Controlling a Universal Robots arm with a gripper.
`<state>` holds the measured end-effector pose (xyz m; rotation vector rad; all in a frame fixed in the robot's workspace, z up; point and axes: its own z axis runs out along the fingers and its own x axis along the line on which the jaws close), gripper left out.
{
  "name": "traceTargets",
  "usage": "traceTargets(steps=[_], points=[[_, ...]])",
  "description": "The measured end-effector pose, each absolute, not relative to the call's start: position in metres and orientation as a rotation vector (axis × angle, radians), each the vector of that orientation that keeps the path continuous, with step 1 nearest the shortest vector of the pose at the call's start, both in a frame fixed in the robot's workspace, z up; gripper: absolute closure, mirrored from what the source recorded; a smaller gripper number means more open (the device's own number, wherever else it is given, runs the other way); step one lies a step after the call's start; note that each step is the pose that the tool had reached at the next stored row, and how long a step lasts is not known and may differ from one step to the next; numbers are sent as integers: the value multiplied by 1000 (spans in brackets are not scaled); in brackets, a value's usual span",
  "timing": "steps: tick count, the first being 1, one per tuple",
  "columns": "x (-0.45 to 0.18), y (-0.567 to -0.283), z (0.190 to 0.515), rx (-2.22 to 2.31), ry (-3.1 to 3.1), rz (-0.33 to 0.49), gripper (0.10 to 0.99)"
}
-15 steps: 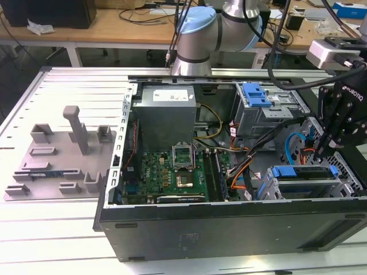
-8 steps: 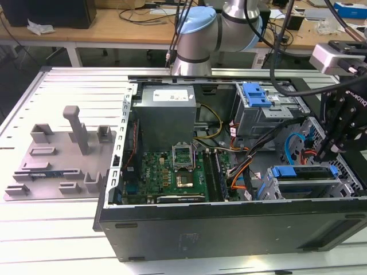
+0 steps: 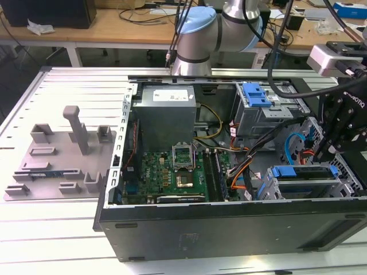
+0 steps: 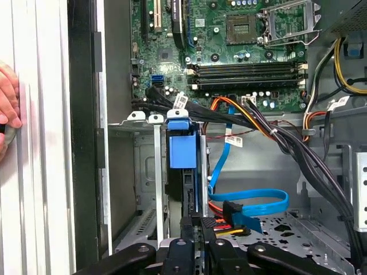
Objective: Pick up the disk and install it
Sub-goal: 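Insert the first disk wire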
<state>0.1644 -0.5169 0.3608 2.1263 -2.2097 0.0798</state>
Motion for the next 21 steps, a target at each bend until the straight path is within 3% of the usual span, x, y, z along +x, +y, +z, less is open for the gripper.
traceTargets(steps=[21], points=[[168,-519,361,2127,-2210,79,922]])
